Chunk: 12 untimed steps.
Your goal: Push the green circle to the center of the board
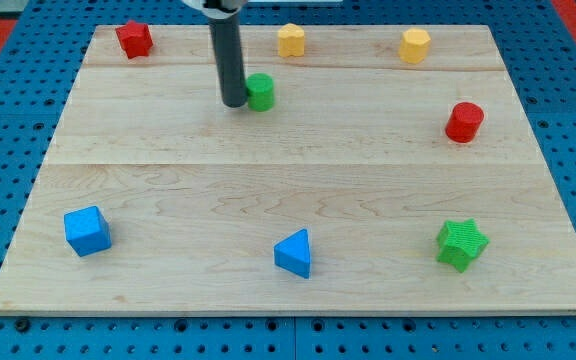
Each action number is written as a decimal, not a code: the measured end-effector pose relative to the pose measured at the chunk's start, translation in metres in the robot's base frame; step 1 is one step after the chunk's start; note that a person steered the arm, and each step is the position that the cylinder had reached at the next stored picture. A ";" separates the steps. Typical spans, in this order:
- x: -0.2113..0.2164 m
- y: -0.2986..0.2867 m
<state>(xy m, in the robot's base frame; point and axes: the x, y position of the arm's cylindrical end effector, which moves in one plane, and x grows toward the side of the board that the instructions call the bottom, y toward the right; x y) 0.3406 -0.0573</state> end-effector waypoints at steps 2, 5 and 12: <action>0.002 0.052; -0.039 0.178; -0.001 0.112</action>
<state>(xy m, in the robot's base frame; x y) 0.3397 0.0545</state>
